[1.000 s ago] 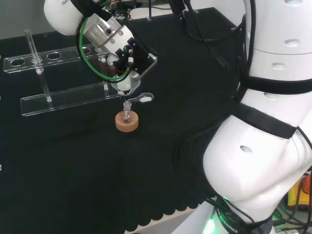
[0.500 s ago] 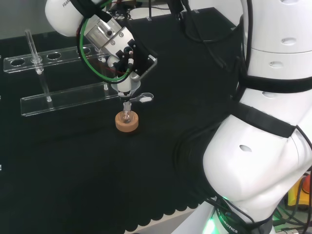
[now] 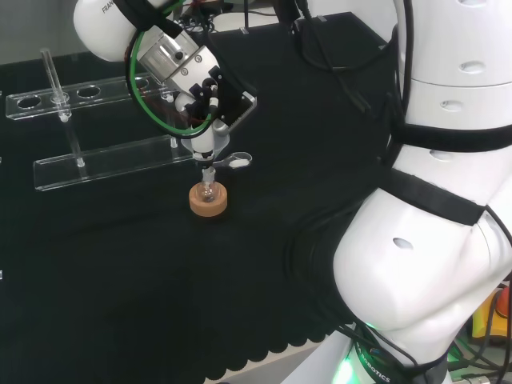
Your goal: Place the funnel on the round-bottom flask.
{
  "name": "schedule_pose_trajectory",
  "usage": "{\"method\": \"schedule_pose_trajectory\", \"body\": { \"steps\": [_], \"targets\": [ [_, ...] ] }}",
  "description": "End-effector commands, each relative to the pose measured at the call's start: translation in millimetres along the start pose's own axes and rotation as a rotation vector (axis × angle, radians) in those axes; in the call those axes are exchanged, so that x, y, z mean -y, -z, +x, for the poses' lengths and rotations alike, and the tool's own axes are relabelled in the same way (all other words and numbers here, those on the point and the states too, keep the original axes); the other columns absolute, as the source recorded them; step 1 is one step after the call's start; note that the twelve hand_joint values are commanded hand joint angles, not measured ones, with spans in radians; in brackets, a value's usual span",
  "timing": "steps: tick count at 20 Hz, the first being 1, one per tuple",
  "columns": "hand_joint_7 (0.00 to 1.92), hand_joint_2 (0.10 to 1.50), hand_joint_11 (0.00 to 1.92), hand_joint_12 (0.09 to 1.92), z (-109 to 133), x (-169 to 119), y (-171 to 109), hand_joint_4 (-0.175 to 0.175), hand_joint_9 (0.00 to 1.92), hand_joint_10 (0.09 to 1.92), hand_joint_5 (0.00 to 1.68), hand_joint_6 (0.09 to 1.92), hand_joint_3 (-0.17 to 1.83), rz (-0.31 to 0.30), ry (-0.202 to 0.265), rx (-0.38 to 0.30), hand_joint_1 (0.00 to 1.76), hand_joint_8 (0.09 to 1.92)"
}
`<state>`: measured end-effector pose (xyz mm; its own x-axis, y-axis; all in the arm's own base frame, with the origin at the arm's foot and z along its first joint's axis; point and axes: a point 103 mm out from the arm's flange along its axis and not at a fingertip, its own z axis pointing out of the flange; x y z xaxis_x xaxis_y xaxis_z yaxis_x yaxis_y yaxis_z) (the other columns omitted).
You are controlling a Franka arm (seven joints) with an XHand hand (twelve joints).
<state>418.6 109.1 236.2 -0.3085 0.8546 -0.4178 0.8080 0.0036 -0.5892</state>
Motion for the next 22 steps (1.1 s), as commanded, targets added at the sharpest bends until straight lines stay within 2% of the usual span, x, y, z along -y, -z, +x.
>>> {"method": "schedule_pose_trajectory", "body": {
  "steps": [1,11,13,16,19,22],
  "targets": [
    [0.54,0.76,0.73,1.24,-0.3,-0.3,-1.7,-0.001,0.91,0.39,0.64,0.62,0.71,0.002,-0.002,0.002,0.89,0.62],
    [0.53,0.75,0.73,1.24,0.1,-2.2,-4.4,-0.003,0.91,0.39,0.63,0.61,0.71,0.016,0.002,0.001,0.89,0.62],
    [0.52,0.73,0.72,1.24,-0.5,-3.6,-7.0,-0.011,0.9,0.39,0.57,0.59,0.7,0.034,-0.003,-0.008,0.85,0.62],
    [0.44,0.68,0.68,1.27,-0.6,-3.0,-7.9,-0.03,0.84,0.42,0.4,0.37,0.65,0.041,-0.003,-0.015,0.72,0.66],
    [0.39,0.67,0.66,1.28,-1.1,-0.2,-6.9,-0.034,0.79,0.47,0.36,0.19,0.56,0.031,-0.004,-0.017,0.62,0.68],
    [0.36,0.66,0.65,1.29,-1.2,4.4,-3.9,-0.037,0.77,0.5,0.34,0.11,0.49,0.012,-0.009,-0.011,0.54,0.69]
  ]
}}
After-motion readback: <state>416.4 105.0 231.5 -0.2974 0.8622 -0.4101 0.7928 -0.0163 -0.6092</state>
